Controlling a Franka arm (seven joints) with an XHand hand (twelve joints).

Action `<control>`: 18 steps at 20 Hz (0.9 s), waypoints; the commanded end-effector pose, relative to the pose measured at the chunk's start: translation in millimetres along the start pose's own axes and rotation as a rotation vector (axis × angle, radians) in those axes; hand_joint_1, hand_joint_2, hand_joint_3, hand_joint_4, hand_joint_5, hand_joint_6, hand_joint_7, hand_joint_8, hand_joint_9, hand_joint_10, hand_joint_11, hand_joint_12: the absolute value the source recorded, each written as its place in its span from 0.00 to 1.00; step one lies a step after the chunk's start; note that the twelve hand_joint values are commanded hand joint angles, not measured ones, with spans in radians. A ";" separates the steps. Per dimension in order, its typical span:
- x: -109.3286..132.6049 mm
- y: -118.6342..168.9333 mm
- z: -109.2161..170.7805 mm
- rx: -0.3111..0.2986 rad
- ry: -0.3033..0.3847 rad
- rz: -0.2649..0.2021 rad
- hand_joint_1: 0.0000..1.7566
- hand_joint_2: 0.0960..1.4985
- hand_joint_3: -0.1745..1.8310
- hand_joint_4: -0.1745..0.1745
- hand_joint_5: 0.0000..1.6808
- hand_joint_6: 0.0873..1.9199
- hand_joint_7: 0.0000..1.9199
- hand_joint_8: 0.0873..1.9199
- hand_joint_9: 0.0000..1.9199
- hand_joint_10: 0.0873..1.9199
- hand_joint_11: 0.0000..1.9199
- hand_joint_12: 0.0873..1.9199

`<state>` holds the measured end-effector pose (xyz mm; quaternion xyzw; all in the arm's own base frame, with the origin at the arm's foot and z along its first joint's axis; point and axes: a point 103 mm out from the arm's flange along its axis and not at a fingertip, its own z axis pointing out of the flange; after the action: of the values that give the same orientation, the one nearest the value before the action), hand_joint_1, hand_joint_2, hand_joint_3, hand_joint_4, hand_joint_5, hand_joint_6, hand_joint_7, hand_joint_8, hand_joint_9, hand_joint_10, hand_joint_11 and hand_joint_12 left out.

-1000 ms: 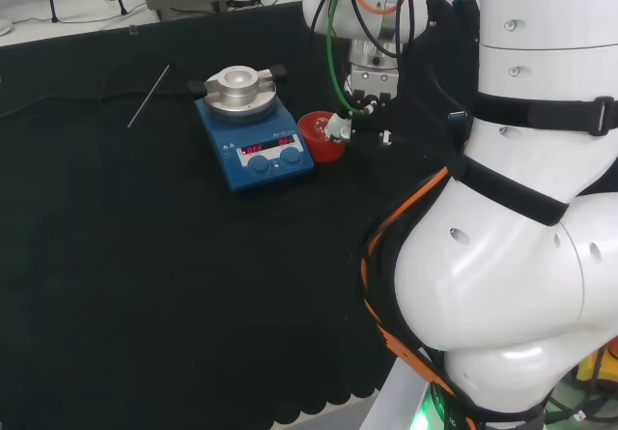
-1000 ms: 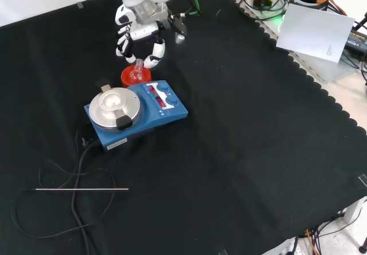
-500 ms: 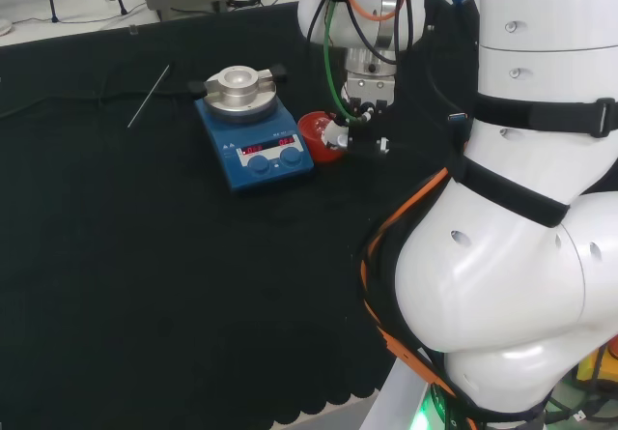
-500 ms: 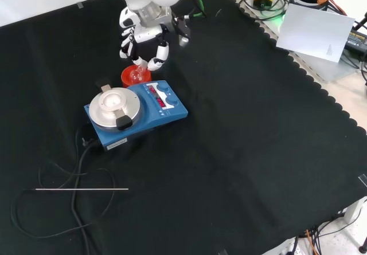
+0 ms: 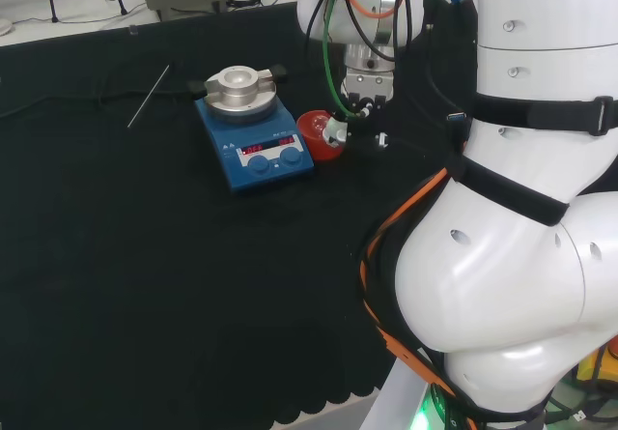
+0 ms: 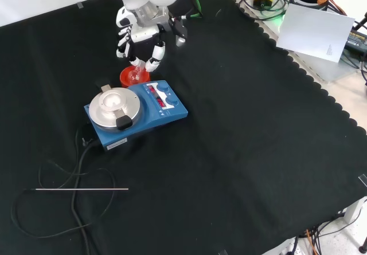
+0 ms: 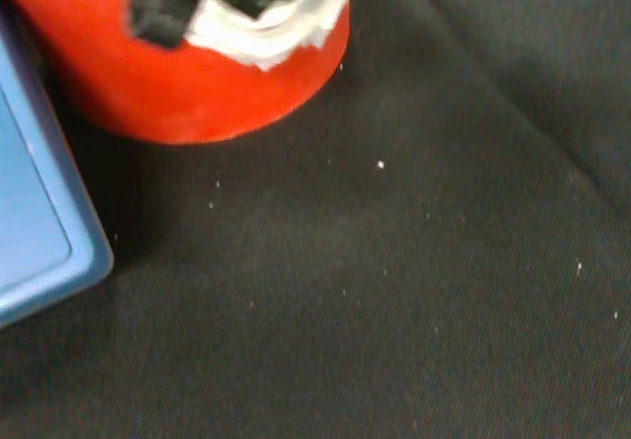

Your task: Pick up the round-bottom flask.

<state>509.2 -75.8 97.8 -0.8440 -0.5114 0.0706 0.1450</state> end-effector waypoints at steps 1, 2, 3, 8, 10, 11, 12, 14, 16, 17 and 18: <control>-1.4 -3.6 -1.3 -0.022 0.018 0.009 0.60 0.55 0.29 1.00 0.64 0.45 0.21 0.30 0.30 0.29 0.08 0.69; -1.0 -4.2 -3.1 -0.023 0.022 0.008 0.61 0.52 0.33 1.00 0.65 0.46 0.22 0.29 0.31 0.28 0.09 0.69; -0.7 -4.8 -5.6 -0.024 0.027 0.007 0.61 0.50 0.36 1.00 0.65 0.47 0.22 0.28 0.32 0.28 0.09 0.68; 2.3 -8.9 -25.4 -0.034 0.046 -0.007 0.61 0.45 0.43 1.00 0.65 0.50 0.24 0.28 0.33 0.27 0.10 0.68; 5.2 -12.2 -35.7 -0.044 0.052 -0.016 0.61 0.45 0.43 1.00 0.65 0.50 0.24 0.28 0.33 0.27 0.10 0.68; 7.4 -15.2 -39.9 -0.050 0.052 -0.022 0.61 0.45 0.43 1.00 0.65 0.50 0.24 0.28 0.33 0.27 0.10 0.68; 9.2 -16.8 -45.5 -0.057 0.050 -0.029 0.61 0.45 0.43 1.00 0.65 0.50 0.24 0.28 0.34 0.27 0.10 0.68; 13.0 -20.4 -55.0 -0.073 0.042 -0.040 0.61 0.44 0.44 1.00 0.65 0.50 0.24 0.28 0.34 0.27 0.11 0.68; 17.5 -25.3 -62.2 -0.082 0.039 -0.048 0.61 0.43 0.45 1.00 0.65 0.50 0.24 0.28 0.34 0.27 0.11 0.68; 19.7 -28.0 -65.0 -0.083 0.041 -0.048 0.62 0.43 0.45 1.00 0.66 0.50 0.24 0.28 0.34 0.27 0.11 0.68; 21.1 -29.4 -68.1 -0.084 0.041 -0.049 0.62 0.43 0.46 1.00 0.66 0.50 0.24 0.28 0.34 0.27 0.11 0.68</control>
<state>515.1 -67.4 155.1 -0.8424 -0.5231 0.0281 0.1263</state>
